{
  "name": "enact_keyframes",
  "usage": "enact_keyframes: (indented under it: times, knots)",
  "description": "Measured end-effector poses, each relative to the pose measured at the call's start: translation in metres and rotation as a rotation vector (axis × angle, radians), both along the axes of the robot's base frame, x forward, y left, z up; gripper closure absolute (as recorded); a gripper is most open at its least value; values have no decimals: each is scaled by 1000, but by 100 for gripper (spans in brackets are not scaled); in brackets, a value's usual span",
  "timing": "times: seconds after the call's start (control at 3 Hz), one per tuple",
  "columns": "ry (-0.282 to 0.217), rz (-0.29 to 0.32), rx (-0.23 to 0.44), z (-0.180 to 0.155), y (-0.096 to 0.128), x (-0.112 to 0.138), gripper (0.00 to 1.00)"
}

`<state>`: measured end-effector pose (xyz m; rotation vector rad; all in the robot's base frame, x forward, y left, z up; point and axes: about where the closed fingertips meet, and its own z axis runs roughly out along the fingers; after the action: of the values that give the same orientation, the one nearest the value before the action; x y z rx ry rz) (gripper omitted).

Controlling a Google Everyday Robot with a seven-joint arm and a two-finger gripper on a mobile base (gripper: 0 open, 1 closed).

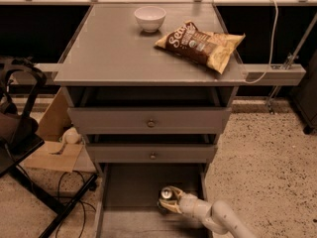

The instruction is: Place green can into bottom drawer

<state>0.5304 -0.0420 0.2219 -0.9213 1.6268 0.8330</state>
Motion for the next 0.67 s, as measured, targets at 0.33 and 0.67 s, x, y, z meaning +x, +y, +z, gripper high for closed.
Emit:
enact_keyframes:
  times: [0.33,0.67]
  knots:
    - [0,0,0,0,0,0,58]
    - [0,0,0,0,0,0,34]
